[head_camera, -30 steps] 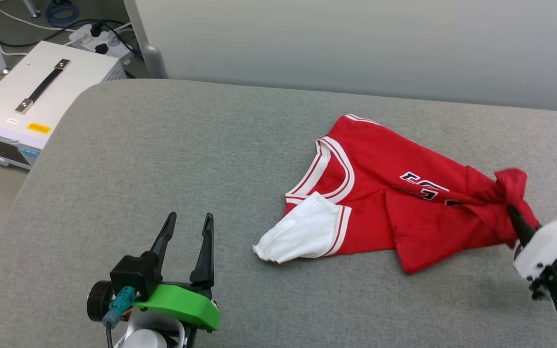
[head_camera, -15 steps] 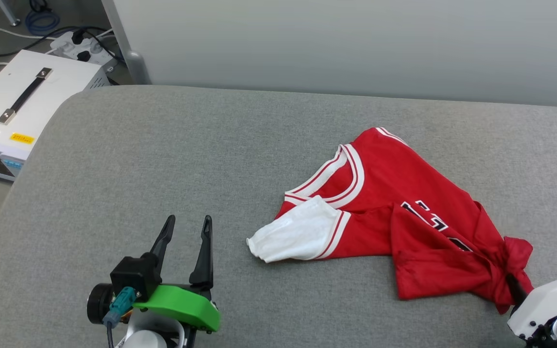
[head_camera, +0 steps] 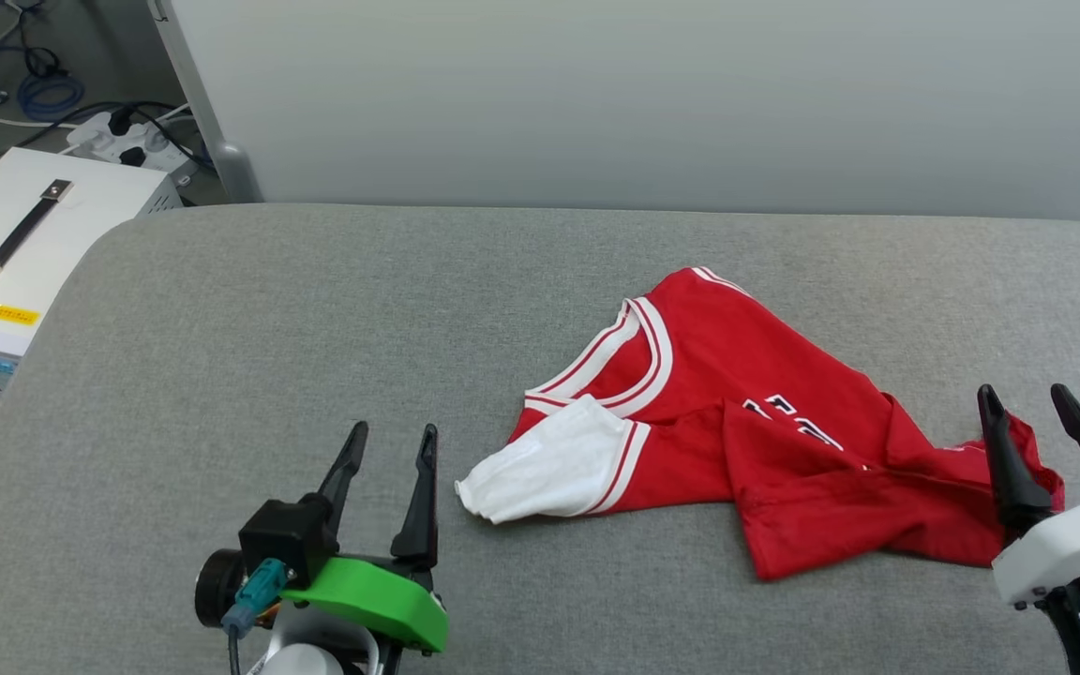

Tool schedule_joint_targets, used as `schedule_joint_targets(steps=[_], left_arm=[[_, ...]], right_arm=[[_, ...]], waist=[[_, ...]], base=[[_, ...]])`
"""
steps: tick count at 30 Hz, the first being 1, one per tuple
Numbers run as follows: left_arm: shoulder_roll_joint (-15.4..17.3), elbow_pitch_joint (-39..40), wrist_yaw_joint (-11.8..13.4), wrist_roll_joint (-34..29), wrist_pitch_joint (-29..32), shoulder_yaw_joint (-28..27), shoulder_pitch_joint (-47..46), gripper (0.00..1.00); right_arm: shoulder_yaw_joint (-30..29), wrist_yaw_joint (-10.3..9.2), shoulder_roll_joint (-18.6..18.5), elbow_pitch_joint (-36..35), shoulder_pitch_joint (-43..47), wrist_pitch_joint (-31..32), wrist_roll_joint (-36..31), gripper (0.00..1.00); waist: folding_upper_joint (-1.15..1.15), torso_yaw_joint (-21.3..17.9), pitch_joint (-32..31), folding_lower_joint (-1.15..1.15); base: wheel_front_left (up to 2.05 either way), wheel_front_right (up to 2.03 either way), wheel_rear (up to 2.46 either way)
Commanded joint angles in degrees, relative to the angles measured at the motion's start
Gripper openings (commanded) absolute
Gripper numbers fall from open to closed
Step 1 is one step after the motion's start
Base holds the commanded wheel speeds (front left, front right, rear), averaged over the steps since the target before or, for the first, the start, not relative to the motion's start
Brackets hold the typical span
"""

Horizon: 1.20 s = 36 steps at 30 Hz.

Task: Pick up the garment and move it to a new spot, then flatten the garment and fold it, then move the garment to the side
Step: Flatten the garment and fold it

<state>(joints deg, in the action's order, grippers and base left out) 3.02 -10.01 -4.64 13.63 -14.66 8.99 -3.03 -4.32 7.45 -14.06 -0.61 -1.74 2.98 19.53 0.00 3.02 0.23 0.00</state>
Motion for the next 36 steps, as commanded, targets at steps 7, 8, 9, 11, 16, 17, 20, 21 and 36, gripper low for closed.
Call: schedule_joint_targets(steps=[7,8,9,11,16,17,20,21,36], left_arm=[[0.0,-5.9,-0.9,1.1,1.0,4.6,-1.9,1.00],[0.2,-7.0,-1.0,1.0,2.5,5.0,-2.8,1.00],[0.4,-7.9,-1.0,0.9,4.3,5.3,-3.5,1.00],[1.0,-9.5,-1.0,0.8,9.1,6.1,-5.5,1.00],[4.4,-14.3,3.0,-4.0,25.3,8.2,-11.9,1.00],[4.6,-14.8,3.6,-4.4,26.1,8.2,-12.5,1.00],[5.4,-16.4,5.0,-5.6,27.8,8.4,-14.0,1.00],[5.5,-16.9,5.1,-5.7,28.1,8.4,-14.2,1.00],[6.6,-21.8,2.9,-4.7,27.1,9.9,-15.7,0.00]], right_arm=[[-0.7,0.03,3.0,-3.3,3.4,-6.0,-2.3,1.00],[-0.9,0.03,3.5,-3.7,3.5,-6.1,-2.6,1.00],[-0.9,0.03,3.8,-4.0,3.5,-6.2,-2.8,1.00],[-0.8,0.03,4.3,-4.7,3.5,-6.2,-3.1,1.00],[0.6,0.03,4.9,-5.3,2.9,-5.4,-3.8,1.00],[0.9,0.03,4.9,-5.2,2.8,-5.5,-3.9,1.00],[1.3,0.03,5.0,-4.5,2.5,-5.9,-3.9,1.00],[1.5,0.03,5.0,-4.3,2.4,-6.1,-3.8,1.00],[2.2,0.03,4.5,-1.4,1.0,-7.5,-3.7,1.00]], waist=[[0.00,-1.6,1.3,0.00],[0.00,-1.9,1.7,0.00],[0.00,-2.2,2.0,0.00],[0.00,-2.8,2.8,0.00],[0.00,-5.7,6.2,0.00],[0.00,-6.0,6.6,0.00],[0.00,-7.0,8.0,0.00],[0.00,-7.2,8.3,0.00],[0.00,-7.3,9.5,0.00]], base=[[0.00,0.00,0.00],[0.00,0.00,0.00],[0.00,0.00,0.00],[0.00,0.00,0.00],[0.00,0.00,0.00],[0.00,0.00,0.00],[0.00,0.00,0.00],[0.00,0.00,0.00],[0.00,0.00,0.00]])
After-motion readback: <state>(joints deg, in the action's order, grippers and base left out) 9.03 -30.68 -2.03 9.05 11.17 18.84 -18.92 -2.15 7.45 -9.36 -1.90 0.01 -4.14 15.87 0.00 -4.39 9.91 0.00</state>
